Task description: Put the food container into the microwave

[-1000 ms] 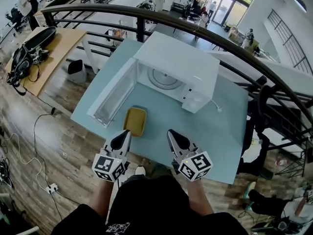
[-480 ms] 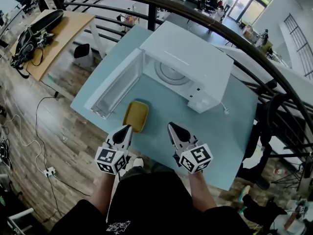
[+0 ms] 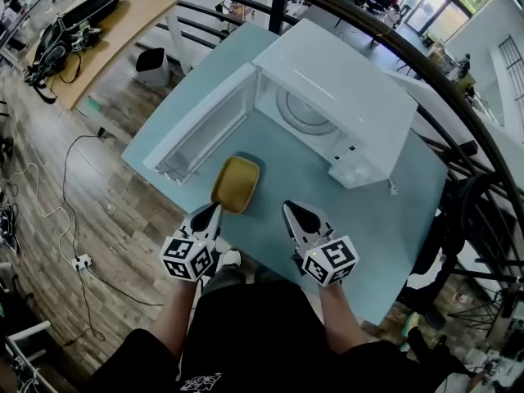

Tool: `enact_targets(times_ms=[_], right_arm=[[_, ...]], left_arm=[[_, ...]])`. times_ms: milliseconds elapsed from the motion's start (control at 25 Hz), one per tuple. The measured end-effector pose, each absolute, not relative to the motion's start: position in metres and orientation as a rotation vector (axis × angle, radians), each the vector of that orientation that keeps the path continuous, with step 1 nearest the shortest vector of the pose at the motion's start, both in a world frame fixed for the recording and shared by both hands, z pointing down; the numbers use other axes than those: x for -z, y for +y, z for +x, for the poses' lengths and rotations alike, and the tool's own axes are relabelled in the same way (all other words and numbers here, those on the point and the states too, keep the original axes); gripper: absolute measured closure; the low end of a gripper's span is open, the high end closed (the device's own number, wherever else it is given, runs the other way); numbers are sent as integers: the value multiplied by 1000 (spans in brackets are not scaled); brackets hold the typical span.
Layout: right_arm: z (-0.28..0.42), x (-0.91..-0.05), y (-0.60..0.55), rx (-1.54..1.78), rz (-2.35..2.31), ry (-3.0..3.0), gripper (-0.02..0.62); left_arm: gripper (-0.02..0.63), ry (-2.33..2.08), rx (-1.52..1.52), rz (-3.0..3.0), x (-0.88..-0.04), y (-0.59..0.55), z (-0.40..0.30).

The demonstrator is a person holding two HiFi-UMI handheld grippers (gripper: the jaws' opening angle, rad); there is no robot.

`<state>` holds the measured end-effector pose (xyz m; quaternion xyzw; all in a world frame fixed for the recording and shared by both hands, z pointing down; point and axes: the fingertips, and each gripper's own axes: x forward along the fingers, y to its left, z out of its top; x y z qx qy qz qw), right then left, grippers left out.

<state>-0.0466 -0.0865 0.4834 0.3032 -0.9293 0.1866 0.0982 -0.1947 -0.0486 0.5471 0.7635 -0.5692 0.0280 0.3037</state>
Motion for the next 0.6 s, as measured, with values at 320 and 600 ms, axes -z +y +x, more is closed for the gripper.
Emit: enact_targets(times_ms=[320, 600], right_arm=[[-53, -503, -83, -599, 826, -2732, 588], [-61, -517, -77, -631, 776, -2715, 588]], left_arm=[[597, -1533, -109, 1893, -592, -38, -211], [576, -1520, -136, 1806, -619, -30, -210]])
